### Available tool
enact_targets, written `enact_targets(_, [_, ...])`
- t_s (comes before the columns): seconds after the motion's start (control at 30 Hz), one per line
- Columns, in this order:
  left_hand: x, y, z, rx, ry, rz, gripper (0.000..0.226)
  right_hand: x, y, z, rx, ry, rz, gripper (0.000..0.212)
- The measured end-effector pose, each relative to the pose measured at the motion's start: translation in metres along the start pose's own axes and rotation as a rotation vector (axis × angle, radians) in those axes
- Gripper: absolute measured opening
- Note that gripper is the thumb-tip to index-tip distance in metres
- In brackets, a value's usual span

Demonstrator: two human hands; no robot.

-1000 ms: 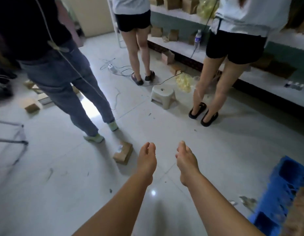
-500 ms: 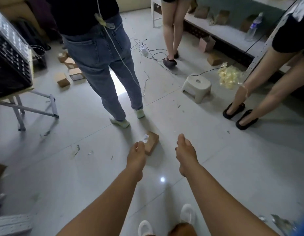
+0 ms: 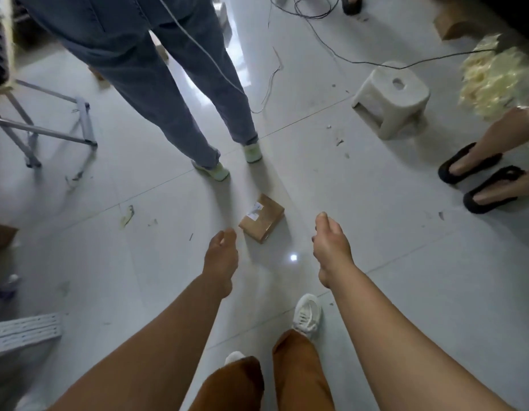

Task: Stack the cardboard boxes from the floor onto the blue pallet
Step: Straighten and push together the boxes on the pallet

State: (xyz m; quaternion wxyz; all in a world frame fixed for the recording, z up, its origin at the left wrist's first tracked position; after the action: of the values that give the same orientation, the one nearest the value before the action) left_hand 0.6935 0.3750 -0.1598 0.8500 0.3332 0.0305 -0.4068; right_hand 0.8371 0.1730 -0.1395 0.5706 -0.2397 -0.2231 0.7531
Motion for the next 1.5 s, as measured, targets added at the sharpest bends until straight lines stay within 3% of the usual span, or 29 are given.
enact_targets(0.53, [0.083,-0.098,-0.240,-0.146,0.055,-0.093,0.066,0.078,0.077,-0.249,-0.086,-0.100,0.261,0.055])
enact_targets(0.77, [0.108,-0.140,-0.350,-0.104,0.041,-0.117,0.070,0.137,0.121,-0.356,-0.153,-0.125,0.397,0.056])
enact_targets(0.97, [0.134,-0.170,-0.421,-0.141,0.009,-0.028,0.065,0.183,0.135,-0.435,-0.251,-0.115,0.570,0.061])
enact_targets(1.23, [0.152,-0.193,-0.462,-0.139,-0.049,0.090,0.057,0.228,0.152,-0.490,-0.297,-0.185,0.838,0.066])
enact_targets(1.5, [0.136,-0.146,-0.408,-0.150,-0.053,0.108,0.040,0.174,0.142,-0.435,-0.248,-0.065,0.651,0.054])
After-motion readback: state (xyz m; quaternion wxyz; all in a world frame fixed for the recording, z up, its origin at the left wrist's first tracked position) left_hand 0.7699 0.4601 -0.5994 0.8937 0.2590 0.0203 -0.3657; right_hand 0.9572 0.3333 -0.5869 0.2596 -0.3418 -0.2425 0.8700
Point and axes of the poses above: each hand's wrist, its own z-axis away from the middle knuckle, its own x-axis out of the palm, y = z × x, the point moved 10 cm from there along -z, towards the middle knuckle, and after that the axes turned 3 degrees about -z, right-handed, at the moved point
